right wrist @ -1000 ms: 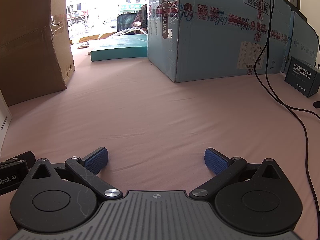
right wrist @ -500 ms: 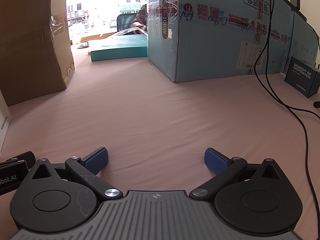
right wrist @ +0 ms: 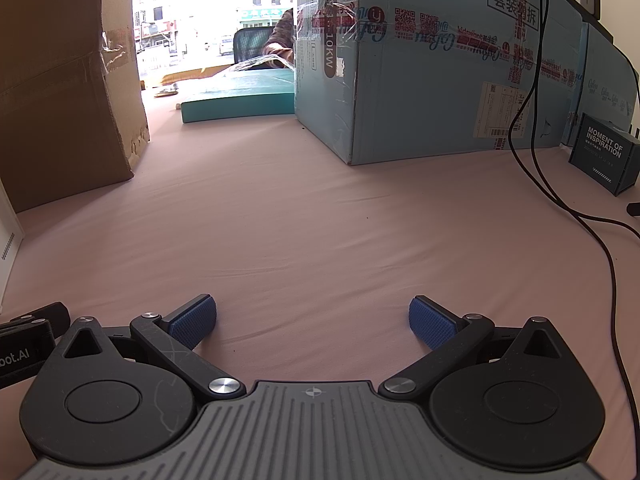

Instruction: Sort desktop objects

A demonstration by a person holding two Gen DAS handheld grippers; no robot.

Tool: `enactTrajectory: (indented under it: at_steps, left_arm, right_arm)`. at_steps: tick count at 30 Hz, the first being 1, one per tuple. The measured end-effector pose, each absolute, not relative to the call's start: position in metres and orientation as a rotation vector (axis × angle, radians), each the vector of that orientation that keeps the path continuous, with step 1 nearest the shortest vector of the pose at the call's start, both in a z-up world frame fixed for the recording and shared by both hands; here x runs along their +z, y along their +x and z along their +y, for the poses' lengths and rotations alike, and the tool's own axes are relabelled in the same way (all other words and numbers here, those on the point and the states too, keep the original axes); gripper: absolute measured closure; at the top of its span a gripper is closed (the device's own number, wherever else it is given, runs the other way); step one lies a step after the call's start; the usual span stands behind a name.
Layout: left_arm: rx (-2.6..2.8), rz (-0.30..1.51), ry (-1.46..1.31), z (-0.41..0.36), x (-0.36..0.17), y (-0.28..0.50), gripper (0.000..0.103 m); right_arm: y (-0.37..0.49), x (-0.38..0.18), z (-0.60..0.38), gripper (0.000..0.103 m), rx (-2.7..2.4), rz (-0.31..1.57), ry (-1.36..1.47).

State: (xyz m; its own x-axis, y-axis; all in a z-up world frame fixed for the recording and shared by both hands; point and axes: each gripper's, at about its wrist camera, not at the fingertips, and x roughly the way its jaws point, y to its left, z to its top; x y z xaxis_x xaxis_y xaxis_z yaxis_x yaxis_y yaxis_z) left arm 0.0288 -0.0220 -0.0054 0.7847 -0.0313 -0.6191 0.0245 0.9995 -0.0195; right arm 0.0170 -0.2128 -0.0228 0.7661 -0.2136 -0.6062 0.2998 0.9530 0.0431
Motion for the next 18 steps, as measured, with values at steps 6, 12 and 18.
enactTrajectory:
  at_steps: [6, 12, 18]
  left_arm:
    - [-0.029, 0.669, -0.004, -0.0227, -0.0052, 0.0286, 0.0]
    - [-0.028, 0.67, -0.001, -0.0227, -0.0049, 0.0287, 0.0]
    - [-0.024, 0.672, 0.012, -0.0237, -0.0044, 0.0292, 0.0]
  right_arm:
    - [0.0171, -0.0228, -0.2128, 0.0, -0.28, 0.64, 0.141]
    - [0.017, -0.0228, -0.2129, 0.0, -0.28, 0.64, 0.141]
    - [0.017, -0.0228, -0.213, 0.0, -0.28, 0.64, 0.141]
